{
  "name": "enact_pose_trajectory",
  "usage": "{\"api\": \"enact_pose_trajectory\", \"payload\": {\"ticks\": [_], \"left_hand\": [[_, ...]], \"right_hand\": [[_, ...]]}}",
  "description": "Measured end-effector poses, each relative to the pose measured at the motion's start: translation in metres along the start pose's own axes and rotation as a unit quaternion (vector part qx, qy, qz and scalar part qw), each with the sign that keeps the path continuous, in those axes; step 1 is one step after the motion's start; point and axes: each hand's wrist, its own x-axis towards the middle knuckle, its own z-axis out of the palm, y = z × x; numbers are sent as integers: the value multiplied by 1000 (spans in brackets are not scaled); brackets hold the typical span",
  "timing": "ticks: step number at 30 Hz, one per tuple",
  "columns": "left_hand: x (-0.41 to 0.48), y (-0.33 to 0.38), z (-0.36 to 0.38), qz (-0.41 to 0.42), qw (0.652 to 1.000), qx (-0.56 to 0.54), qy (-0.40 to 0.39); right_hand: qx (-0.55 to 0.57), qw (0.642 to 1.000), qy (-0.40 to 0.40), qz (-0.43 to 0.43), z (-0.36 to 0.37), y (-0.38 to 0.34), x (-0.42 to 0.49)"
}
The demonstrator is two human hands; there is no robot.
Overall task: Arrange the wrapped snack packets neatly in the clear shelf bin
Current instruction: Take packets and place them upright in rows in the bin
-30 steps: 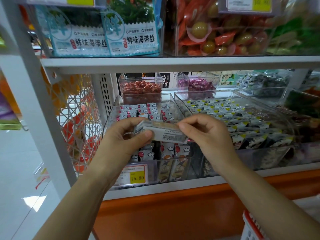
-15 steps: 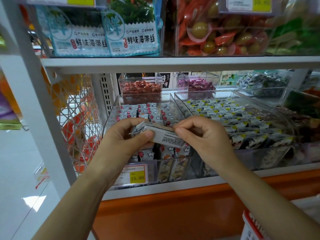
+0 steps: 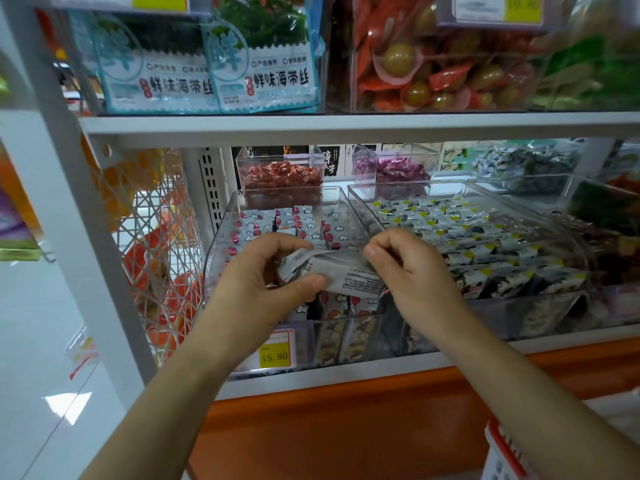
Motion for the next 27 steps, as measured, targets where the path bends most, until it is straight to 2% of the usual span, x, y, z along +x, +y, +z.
{"api": "enact_pose_trajectory", "payload": {"ticks": [3,8,14,18,21,23,27], "left_hand": [[1,-2,0,-21,999,-25,13],[3,-6,1,-48,996,-42,59],[6,-6,2,-46,996,-22,66],[10,-1,3,-68,990,-20,120],[9,2,8,-82,986,-17,141],[9,2,10,-76,987,17,140],[29,0,5,-13,971,172,166]], "right_hand": [[46,999,-18,24,-2,1,1],[208,973,-37,98,-3,2,-2],[229,967,-23,110,-2,4,-4],[289,952,-23,98,-5,3,-6],[214,975,-28,58,-4,0,-9],[205,977,-8,50,-3,-4,-7],[200,976,61,58,-7,-2,16]]}}
